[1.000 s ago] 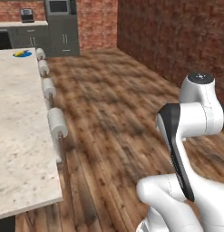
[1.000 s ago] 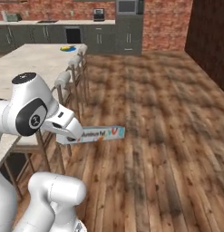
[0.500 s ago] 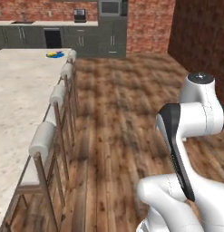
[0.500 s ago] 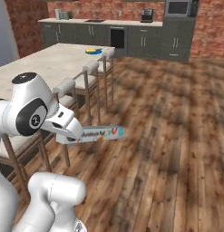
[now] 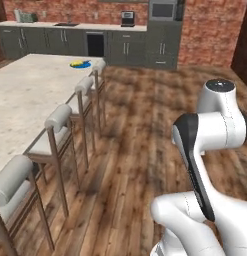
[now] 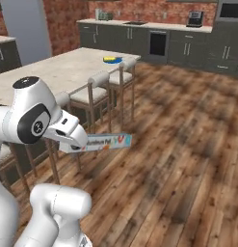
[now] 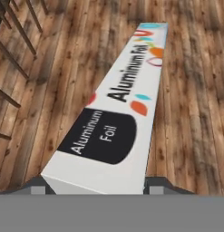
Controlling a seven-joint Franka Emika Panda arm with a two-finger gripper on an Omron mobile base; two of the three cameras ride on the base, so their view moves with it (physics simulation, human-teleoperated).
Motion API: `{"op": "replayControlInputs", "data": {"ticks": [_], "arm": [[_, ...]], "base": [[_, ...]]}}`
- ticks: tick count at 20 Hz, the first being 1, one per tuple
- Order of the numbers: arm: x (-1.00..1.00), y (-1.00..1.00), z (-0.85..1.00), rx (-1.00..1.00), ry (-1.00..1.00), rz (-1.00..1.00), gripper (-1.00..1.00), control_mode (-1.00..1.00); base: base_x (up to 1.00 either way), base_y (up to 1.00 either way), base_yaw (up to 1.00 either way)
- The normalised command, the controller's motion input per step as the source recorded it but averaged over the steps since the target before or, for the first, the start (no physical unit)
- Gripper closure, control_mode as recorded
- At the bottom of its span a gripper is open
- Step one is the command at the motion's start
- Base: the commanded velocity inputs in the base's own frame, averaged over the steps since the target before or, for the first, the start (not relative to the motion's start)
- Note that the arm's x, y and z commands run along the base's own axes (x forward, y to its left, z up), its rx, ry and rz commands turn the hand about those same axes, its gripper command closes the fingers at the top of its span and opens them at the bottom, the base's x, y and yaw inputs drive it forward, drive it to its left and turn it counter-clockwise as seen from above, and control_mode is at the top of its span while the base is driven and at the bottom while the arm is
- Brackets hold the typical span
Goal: Retrieve the tupperware and aluminum foil from the cabinet and place them on the dining counter near the plate with corn and kebab skewer to prepare for storing leftovers.
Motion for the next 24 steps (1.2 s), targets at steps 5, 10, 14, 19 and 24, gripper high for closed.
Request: {"op": "replayControlInputs", "data": {"ticks": [5, 10, 14, 19, 24], "arm": [[0.0, 0.0, 0.0, 0.0, 0.0, 0.0, 1.0, 1.0], [0.0, 0.0, 0.0, 0.0, 0.0, 0.0, 1.0, 1.0], [0.0, 0.0, 0.0, 0.0, 0.0, 0.0, 1.0, 1.0], [0.0, 0.0, 0.0, 0.0, 0.0, 0.0, 1.0, 1.0], [0.0, 0.0, 0.0, 0.0, 0.0, 0.0, 1.0, 1.0]], "base": [[1.0, -1.0, 0.37], [1.0, -0.97, 0.44], [1.0, -0.97, 0.44], [1.0, -1.0, 0.43], [1.0, -1.0, 0.41]]}}
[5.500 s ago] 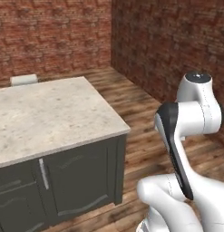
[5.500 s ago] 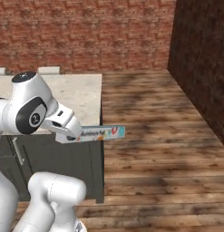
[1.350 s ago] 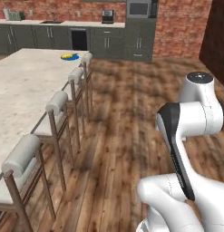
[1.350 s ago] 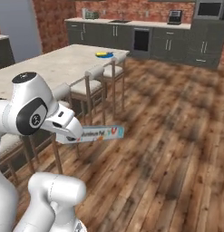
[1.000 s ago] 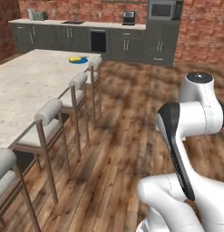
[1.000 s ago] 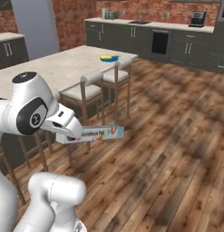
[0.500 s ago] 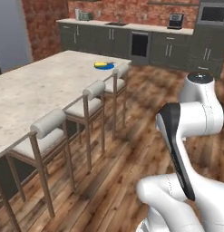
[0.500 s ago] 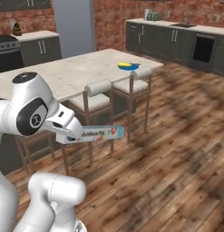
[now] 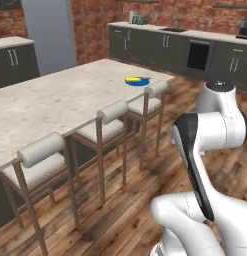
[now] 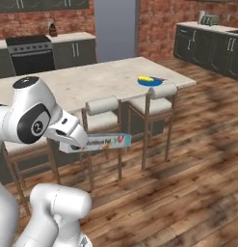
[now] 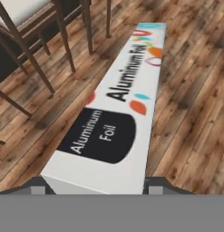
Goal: Retrieve the tupperware and aluminum foil from the cabinet and place them on the dining counter near the plate with corn and kebab skewer to prepare for storing leftovers.
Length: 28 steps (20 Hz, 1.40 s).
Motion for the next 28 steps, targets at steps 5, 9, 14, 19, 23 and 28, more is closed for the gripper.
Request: {"op": "replayControlInputs", "data": {"ticks": [5, 9, 14, 19, 23, 28], "arm": [[0.0, 0.0, 0.0, 0.0, 0.0, 0.0, 1.0, 1.0], [0.0, 0.0, 0.0, 0.0, 0.0, 0.0, 1.0, 1.0], [0.0, 0.0, 0.0, 0.0, 0.0, 0.0, 1.0, 1.0], [0.0, 0.0, 0.0, 0.0, 0.0, 0.0, 1.0, 1.0], [0.0, 0.0, 0.0, 0.0, 0.0, 0.0, 1.0, 1.0], [0.0, 0.0, 0.0, 0.0, 0.0, 0.0, 1.0, 1.0]], "base": [[1.0, -1.0, 0.39], [1.0, -1.0, 0.4], [0.95, -1.0, 0.41], [0.92, -1.0, 0.41], [0.85, -1.0, 0.38], [0.88, -1.0, 0.39]]}}
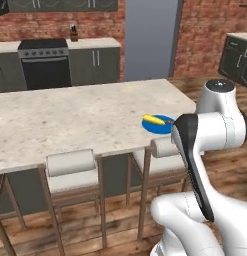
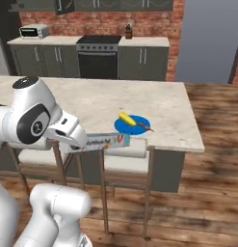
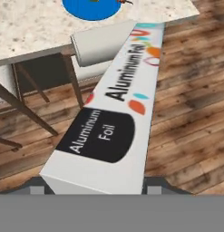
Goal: Retrieve the tupperware and aluminum foil from the cabinet and place them on the dining counter near the plate with corn and kebab skewer to prepare for storing leftovers.
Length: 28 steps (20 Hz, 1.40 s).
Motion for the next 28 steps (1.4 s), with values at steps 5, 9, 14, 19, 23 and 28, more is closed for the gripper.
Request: {"op": "replayControlInputs", "data": {"ticks": [5, 9, 14, 19, 23, 28], "arm": [[0.0, 0.0, 0.0, 0.0, 0.0, 0.0, 1.0, 1.0], [0.0, 0.0, 0.0, 0.0, 0.0, 0.0, 1.0, 1.0], [0.33, -0.42, -0.19, 0.05, -0.12, 0.2, 1.0, -1.0], [0.28, -0.81, -0.52, 0.07, -0.13, 0.2, 1.0, -1.0], [0.28, -0.61, -0.61, 0.03, -0.02, 0.08, 1.0, -1.0], [0.48, -0.82, -0.54, 0.09, 0.03, 0.11, 1.0, -1.0]], "base": [[0.9, -0.98, 0.4], [0.92, -0.79, 0.44], [0.33, -0.25, 0.18], [0.0, 0.0, 0.0], [0.0, 0.0, 0.0], [0.0, 0.0, 0.0]]}}
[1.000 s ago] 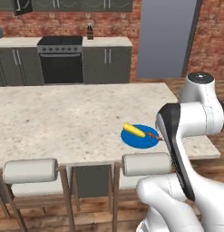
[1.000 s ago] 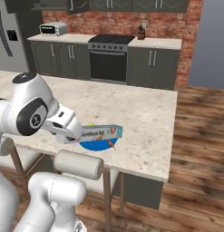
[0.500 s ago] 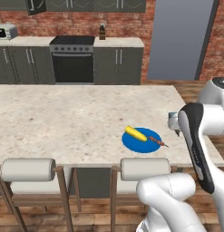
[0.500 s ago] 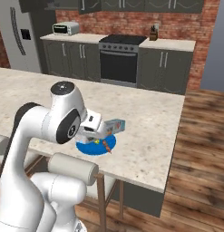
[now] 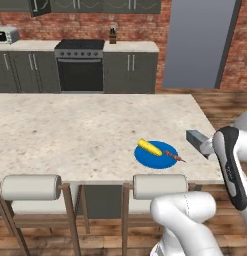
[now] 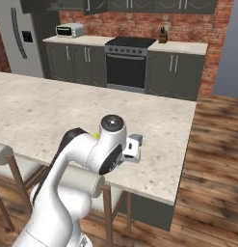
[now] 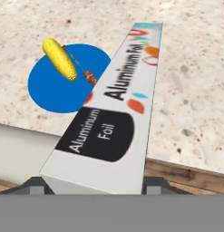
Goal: Retrieve the tupperware and aluminum foil from the cabinet and place them on the dining counter near the plate with corn and kebab skewer to prepare for storing leftovers.
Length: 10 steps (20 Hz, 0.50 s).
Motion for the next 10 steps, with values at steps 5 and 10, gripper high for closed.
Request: {"op": "replayControlInputs", "data": {"ticks": [5, 10], "arm": [[0.55, -0.77, -0.5, 0.09, 0.06, 0.11, 1.0, -1.0], [0.67, -0.25, -0.54, 0.01, 0.05, 0.08, 1.0, -1.0]], "base": [[0.0, 0.0, 0.0], [0.0, 0.0, 0.0]]}}
